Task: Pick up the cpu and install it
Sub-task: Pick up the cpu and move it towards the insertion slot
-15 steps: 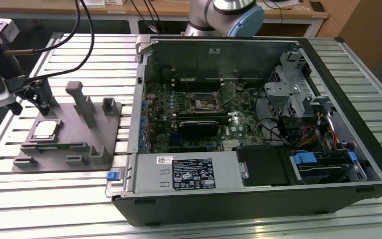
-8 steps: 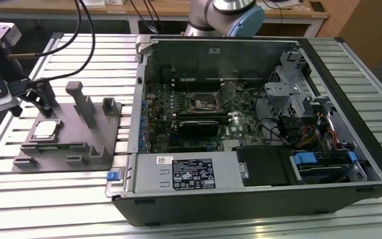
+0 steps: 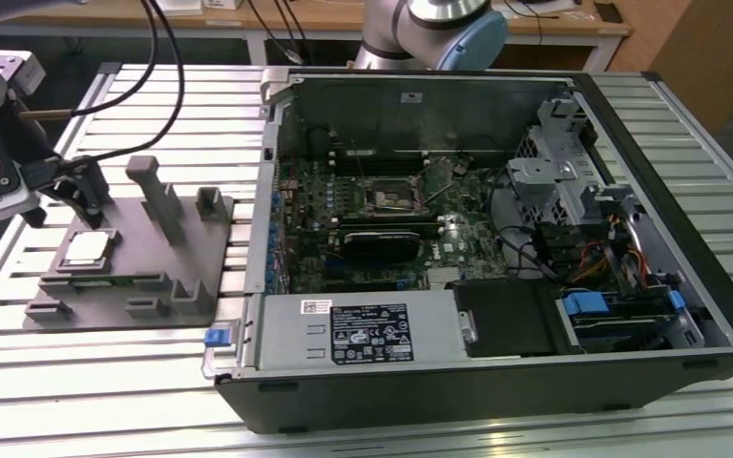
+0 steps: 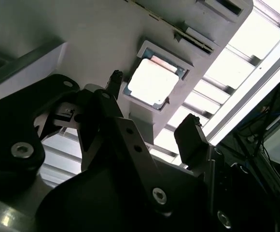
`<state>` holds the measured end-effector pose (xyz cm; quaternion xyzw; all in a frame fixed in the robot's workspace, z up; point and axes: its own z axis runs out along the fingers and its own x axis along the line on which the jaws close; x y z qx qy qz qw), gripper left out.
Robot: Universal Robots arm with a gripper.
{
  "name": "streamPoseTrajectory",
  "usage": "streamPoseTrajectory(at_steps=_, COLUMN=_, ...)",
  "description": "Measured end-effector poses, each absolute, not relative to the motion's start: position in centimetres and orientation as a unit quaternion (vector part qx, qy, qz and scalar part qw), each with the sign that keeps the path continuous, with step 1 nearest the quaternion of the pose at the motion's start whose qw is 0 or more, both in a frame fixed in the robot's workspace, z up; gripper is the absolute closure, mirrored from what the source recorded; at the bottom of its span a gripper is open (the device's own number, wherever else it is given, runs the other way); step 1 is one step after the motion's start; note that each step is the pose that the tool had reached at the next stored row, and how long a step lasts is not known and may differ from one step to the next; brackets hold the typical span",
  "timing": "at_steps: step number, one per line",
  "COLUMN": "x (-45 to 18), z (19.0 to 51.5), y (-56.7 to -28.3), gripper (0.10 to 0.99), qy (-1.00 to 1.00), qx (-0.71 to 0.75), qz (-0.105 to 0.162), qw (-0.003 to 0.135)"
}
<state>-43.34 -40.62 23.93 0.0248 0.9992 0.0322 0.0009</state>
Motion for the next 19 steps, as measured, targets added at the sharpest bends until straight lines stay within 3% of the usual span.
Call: streamPoseTrajectory(at_steps=19, x=-43.4, z=21.1, y=-40.9, gripper=0.369, qy=0.999, qx=0.019, qz=0.032, qw=0.001)
